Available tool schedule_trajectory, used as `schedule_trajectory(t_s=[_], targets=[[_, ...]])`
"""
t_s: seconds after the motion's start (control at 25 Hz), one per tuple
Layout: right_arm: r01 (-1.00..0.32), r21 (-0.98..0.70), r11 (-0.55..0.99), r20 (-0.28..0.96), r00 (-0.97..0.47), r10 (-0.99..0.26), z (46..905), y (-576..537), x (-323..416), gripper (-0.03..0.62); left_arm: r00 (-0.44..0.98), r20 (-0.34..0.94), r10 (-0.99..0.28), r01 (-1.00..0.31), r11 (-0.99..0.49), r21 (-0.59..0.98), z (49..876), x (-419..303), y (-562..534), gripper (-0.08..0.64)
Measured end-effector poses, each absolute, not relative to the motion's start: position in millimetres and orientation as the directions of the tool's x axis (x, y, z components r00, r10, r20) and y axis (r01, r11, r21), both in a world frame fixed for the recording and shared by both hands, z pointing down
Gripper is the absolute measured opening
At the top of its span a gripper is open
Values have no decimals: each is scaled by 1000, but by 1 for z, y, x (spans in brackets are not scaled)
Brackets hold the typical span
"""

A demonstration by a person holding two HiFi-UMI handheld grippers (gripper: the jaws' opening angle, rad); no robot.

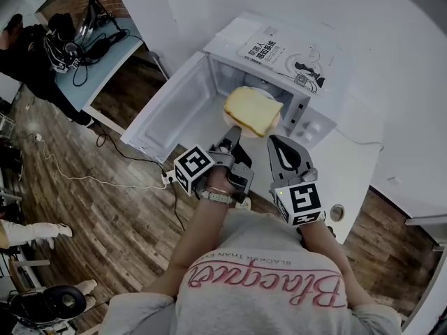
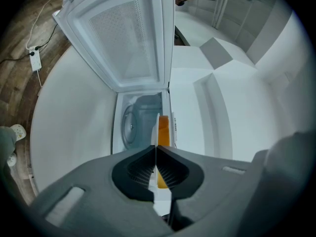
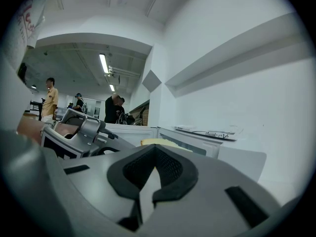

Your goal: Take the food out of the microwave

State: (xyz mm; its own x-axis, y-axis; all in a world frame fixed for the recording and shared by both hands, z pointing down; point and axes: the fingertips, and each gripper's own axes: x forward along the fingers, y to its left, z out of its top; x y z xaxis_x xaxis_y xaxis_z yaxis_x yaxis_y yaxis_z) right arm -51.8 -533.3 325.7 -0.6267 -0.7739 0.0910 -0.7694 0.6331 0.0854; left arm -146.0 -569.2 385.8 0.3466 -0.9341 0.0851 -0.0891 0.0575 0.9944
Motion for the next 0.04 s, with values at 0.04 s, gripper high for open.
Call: schedule_trajectory(t_s=[0.04], targets=[[-766, 87, 637, 93, -631, -771, 326, -532, -52, 9, 347, 85, -934, -86, 59, 995, 386, -146, -569, 14]])
